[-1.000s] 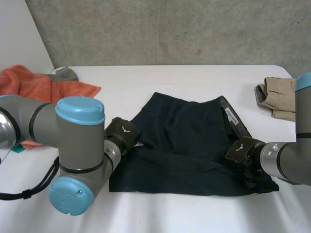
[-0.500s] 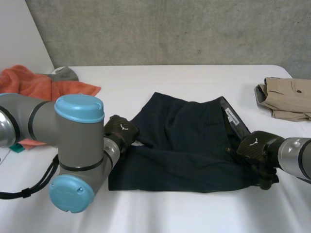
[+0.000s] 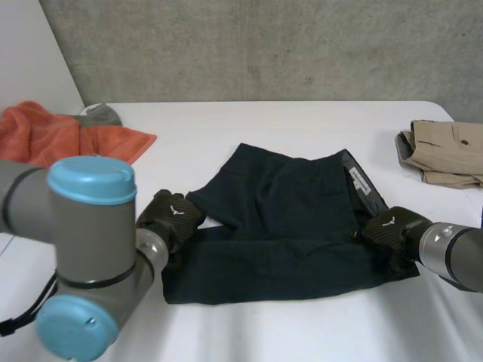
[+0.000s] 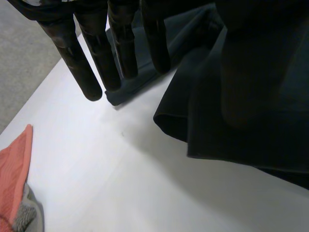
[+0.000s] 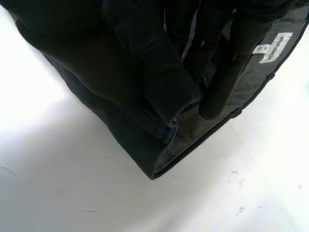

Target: Fold the laundry.

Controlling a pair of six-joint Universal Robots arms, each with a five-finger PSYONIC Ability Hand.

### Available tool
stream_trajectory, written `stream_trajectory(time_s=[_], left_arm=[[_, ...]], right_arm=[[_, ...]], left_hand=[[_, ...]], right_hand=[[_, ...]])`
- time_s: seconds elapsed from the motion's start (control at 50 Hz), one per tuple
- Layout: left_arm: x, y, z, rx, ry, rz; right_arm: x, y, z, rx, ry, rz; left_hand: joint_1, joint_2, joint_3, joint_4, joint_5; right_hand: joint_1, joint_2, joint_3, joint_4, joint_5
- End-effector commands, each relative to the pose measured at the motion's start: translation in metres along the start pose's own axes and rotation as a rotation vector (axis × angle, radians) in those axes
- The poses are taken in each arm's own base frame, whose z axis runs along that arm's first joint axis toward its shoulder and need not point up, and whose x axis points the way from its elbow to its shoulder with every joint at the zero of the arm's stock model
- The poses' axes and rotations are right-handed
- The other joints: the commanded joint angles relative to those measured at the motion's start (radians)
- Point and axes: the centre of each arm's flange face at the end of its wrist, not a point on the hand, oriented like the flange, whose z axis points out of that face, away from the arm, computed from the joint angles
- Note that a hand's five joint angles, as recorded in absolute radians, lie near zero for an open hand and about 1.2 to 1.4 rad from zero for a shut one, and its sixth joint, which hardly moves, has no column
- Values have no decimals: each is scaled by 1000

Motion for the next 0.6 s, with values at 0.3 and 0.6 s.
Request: stream_trajectory(time_s=[0.3, 0.6], left_arm=[[15, 14, -32, -24, 92, -146], [24, 20, -14, -44, 98, -136]], right_arm=[[3, 0, 4, 25, 20, 69], [5, -4, 1, 42, 41, 75]], left_hand=[[30, 15, 12, 18, 17], [890, 875, 872, 878, 877]], right_hand=[[335, 221, 210, 200, 230], [335, 221, 210, 200, 230]])
